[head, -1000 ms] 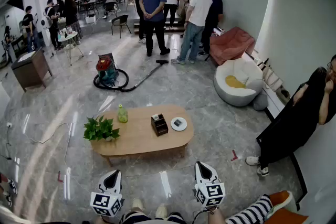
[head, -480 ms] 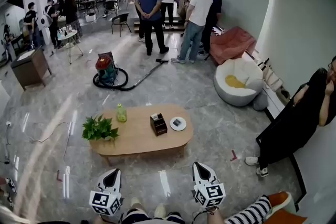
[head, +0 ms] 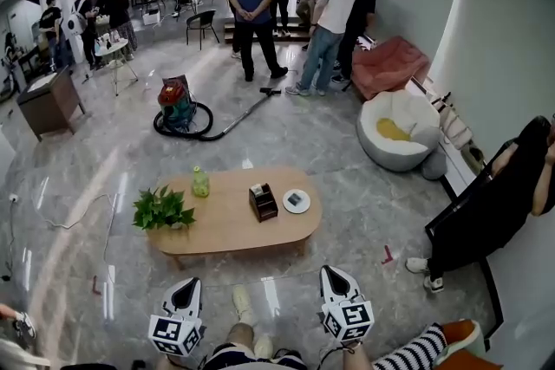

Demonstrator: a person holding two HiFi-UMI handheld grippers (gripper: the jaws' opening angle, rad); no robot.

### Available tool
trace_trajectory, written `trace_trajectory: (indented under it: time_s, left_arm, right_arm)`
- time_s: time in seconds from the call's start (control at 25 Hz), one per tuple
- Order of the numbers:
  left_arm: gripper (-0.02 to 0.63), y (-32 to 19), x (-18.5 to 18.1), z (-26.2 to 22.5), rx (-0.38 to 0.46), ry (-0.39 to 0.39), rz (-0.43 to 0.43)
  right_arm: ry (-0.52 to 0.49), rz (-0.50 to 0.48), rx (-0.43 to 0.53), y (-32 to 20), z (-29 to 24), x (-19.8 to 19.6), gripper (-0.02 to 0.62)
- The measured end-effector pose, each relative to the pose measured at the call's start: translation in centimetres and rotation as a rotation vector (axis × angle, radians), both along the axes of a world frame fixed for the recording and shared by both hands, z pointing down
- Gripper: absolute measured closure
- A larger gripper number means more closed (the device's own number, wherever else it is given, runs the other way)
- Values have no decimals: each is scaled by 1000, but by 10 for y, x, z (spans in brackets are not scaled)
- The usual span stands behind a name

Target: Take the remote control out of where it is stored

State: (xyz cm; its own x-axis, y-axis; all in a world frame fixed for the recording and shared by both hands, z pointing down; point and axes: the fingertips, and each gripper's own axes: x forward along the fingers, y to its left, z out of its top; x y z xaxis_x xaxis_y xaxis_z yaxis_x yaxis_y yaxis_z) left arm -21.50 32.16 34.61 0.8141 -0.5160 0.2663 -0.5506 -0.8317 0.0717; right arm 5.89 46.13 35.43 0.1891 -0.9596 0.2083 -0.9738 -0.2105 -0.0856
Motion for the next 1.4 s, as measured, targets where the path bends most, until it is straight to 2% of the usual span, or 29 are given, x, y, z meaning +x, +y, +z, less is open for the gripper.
trace_trajectory:
  time_s: [0.28, 0.68, 1.4]
  left_arm:
    - [600, -53, 35, 7, -10, 11, 10]
    - [600, -140, 95, -1, -1, 23, 47]
    - [600, -269, 134, 22, -38, -11, 45]
  right_arm:
    - [-3, 3, -8, -43, 9, 24, 589]
    - [-15, -16, -20, -135, 8, 58, 589]
    - [1, -36, -73, -272, 24, 103, 589]
